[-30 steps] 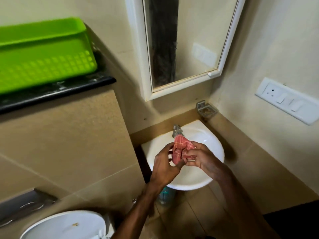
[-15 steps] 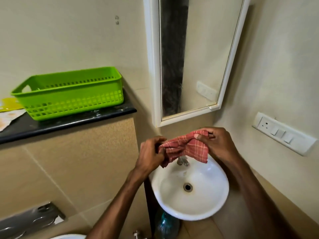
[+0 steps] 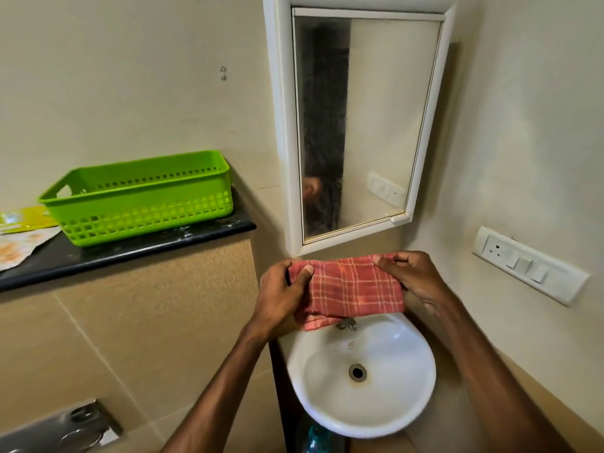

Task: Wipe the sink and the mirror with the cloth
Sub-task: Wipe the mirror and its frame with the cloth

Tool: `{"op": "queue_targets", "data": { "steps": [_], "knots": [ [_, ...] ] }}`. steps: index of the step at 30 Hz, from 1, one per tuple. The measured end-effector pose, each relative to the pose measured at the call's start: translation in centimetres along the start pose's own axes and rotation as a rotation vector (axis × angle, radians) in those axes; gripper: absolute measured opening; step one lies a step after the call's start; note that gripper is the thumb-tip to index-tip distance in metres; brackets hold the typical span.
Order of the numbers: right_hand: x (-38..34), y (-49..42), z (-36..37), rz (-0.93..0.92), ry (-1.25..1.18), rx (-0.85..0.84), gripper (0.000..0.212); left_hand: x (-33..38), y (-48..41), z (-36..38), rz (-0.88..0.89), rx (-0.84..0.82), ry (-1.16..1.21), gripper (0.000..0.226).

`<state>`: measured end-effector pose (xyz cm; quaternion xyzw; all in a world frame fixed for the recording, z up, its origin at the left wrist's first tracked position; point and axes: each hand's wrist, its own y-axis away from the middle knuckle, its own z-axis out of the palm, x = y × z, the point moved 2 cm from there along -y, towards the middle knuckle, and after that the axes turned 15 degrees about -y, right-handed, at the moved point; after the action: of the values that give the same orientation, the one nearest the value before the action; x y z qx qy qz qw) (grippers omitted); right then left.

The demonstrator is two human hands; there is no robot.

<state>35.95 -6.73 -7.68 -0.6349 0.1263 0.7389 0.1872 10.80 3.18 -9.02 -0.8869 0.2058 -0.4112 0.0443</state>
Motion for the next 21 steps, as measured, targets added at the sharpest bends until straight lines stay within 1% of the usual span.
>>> {"op": "queue_targets", "data": {
  "steps": [3,5,7,10,11,15,16,18,20,21],
  "knots": [
    [1.6,-0.1,0.1,0.038,-0.005,0.027,0.036,0.4,0.1,0.1,-0.050,0.036,0.015,0.027],
    [1.7,0.0,0.6,0.026,-0.017,0.051,0.036,0.8,0.3,0.1,-0.085,0.081,0.016,0.026],
    [1.5,0.2,1.7,0.004,-0.018,0.075,0.035,1.4,0.3,0.2,-0.081,0.115,0.002,0.024],
    [0.9,0.9,4.7,-0.066,0.049,0.050,0.030,2.6,0.0,0.8,-0.064,0.121,0.004,0.018],
    [0.8,1.1,5.7,-0.090,0.085,0.039,0.031,3.1,-0.1,1.0,-0.049,0.124,0.003,0.017],
    [0.1,1.7,8.4,-0.231,0.191,0.005,0.031,4.5,-1.1,1.1,-0.006,0.128,-0.006,0.020],
    [0.1,1.6,8.6,-0.271,0.208,-0.020,0.034,4.5,-1.5,1.0,-0.020,0.105,0.031,0.025],
    [0.0,1.4,8.6,-0.338,0.279,-0.092,0.050,5.0,-2.0,0.7,-0.074,-0.008,0.210,0.039],
    [-0.5,1.2,8.4,-0.386,0.356,-0.096,0.064,6.3,-2.2,0.0,-0.099,-0.120,0.370,0.054],
    [-0.7,0.9,8.2,-0.388,0.348,-0.093,0.067,7.1,-2.2,-0.5,-0.087,-0.149,0.418,0.058]
  ]
}}
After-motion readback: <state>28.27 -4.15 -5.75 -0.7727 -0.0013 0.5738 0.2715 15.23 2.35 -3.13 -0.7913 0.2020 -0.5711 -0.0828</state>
